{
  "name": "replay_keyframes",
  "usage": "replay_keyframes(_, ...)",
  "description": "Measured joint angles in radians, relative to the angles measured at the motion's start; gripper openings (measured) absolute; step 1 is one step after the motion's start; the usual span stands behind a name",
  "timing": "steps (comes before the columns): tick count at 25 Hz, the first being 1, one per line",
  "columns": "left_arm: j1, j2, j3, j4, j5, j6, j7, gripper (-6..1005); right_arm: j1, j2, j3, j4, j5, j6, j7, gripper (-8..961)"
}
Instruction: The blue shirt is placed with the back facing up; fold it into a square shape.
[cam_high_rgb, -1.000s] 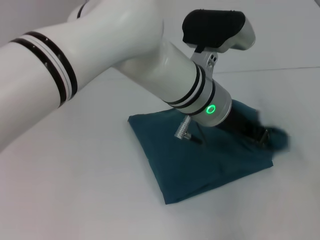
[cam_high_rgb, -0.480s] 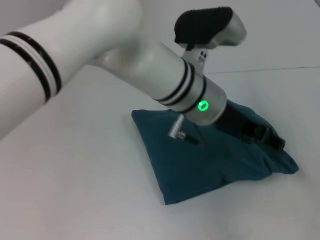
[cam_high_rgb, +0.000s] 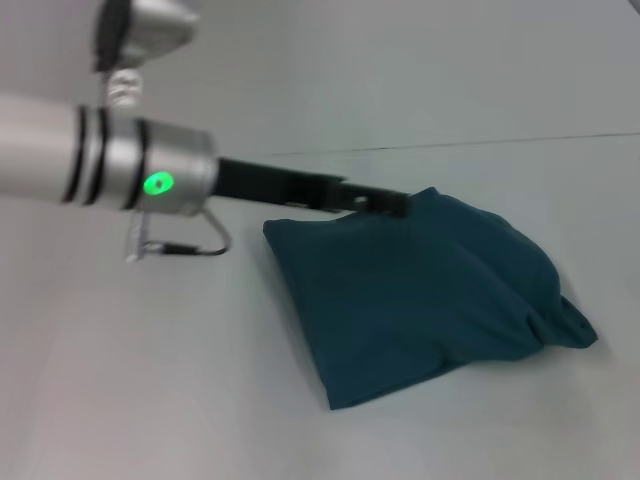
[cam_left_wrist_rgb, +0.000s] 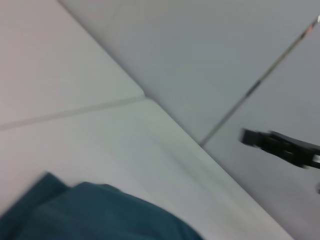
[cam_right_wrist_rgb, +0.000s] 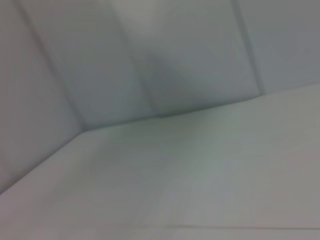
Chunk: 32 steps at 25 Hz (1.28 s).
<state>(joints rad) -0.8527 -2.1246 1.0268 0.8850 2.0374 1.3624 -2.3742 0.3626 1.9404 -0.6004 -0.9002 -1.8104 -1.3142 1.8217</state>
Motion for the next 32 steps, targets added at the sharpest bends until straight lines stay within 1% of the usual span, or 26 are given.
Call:
replay_keyframes(1, 0.036, 0.000, -0.034, 0.009, 0.000, 0.019, 0.054, 952, 0.006, 0.006, -0.002, -0.045, -0.031, -0.052, 0.023, 1)
replay_keyframes(3, 0.092, -0.003, -0.079, 0.015, -0.001, 0.038, 0.134, 951, 0.024, 0.022, -0.011, -0.124, -0.081, -0.144, 0.045, 1)
replay_keyframes(4, 0.143, -0.005, -0.110, 0.016, -0.009, 0.048, 0.209, 951, 0.040, 0.035, -0.018, -0.159, -0.114, -0.195, 0.049, 1)
replay_keyframes(5, 0.143, -0.005, -0.110, 0.016, -0.009, 0.048, 0.209, 951, 0.057, 0.046, -0.027, -0.179, -0.139, -0.219, 0.048, 1)
replay_keyframes(7, 0.196, -0.008, -0.133, 0.017, -0.031, 0.053, 0.294, 950, 0.093, 0.072, -0.053, -0.203, -0.199, -0.263, 0.038, 1)
replay_keyframes(8, 0.224, -0.011, -0.145, 0.017, -0.049, 0.054, 0.345, 950, 0.108, 0.081, -0.070, -0.208, -0.224, -0.265, 0.025, 1)
replay_keyframes(9, 0.258, -0.014, -0.161, 0.017, -0.074, 0.054, 0.410, 950, 0.125, 0.095, -0.092, -0.208, -0.253, -0.270, 0.003, 1)
replay_keyframes(12, 0.321, -0.023, -0.210, 0.010, -0.121, 0.052, 0.516, 949, 0.147, 0.140, -0.130, -0.205, -0.311, -0.233, -0.089, 2)
replay_keyframes(13, 0.338, -0.027, -0.233, 0.008, -0.129, 0.051, 0.536, 948, 0.149, 0.150, -0.142, -0.187, -0.315, -0.206, -0.127, 2)
replay_keyframes(14, 0.352, -0.031, -0.254, 0.007, -0.134, 0.050, 0.548, 948, 0.151, 0.156, -0.178, -0.122, -0.302, -0.158, -0.188, 2)
replay_keyframes(15, 0.362, -0.033, -0.270, 0.007, -0.134, 0.053, 0.551, 947, 0.151, 0.156, -0.178, -0.122, -0.302, -0.158, -0.188, 2)
replay_keyframes(17, 0.377, -0.033, -0.293, 0.006, -0.139, 0.067, 0.552, 946, 0.153, 0.151, -0.216, -0.060, -0.295, -0.107, -0.218, 2)
replay_keyframes(19, 0.388, -0.033, -0.308, 0.007, -0.143, 0.085, 0.549, 942, 0.157, 0.150, -0.246, -0.022, -0.326, -0.059, -0.222, 2)
replay_keyframes(22, 0.391, -0.033, -0.325, 0.006, -0.145, 0.103, 0.545, 936, 0.163, 0.149, -0.261, 0.006, -0.387, -0.009, -0.203, 3)
replay_keyframes(23, 0.391, -0.033, -0.327, 0.006, -0.145, 0.105, 0.545, 934, 0.172, 0.148, -0.264, 0.025, -0.428, 0.013, -0.186, 3)
replay_keyframes(28, 0.386, -0.035, -0.324, 0.005, -0.146, 0.106, 0.545, 934, 0.194, 0.149, -0.266, 0.074, -0.508, 0.062, -0.169, 3)
replay_keyframes(32, 0.383, -0.035, -0.323, 0.000, -0.146, 0.106, 0.549, 933, 0.203, 0.151, -0.266, 0.104, -0.513, 0.092, -0.170, 4)
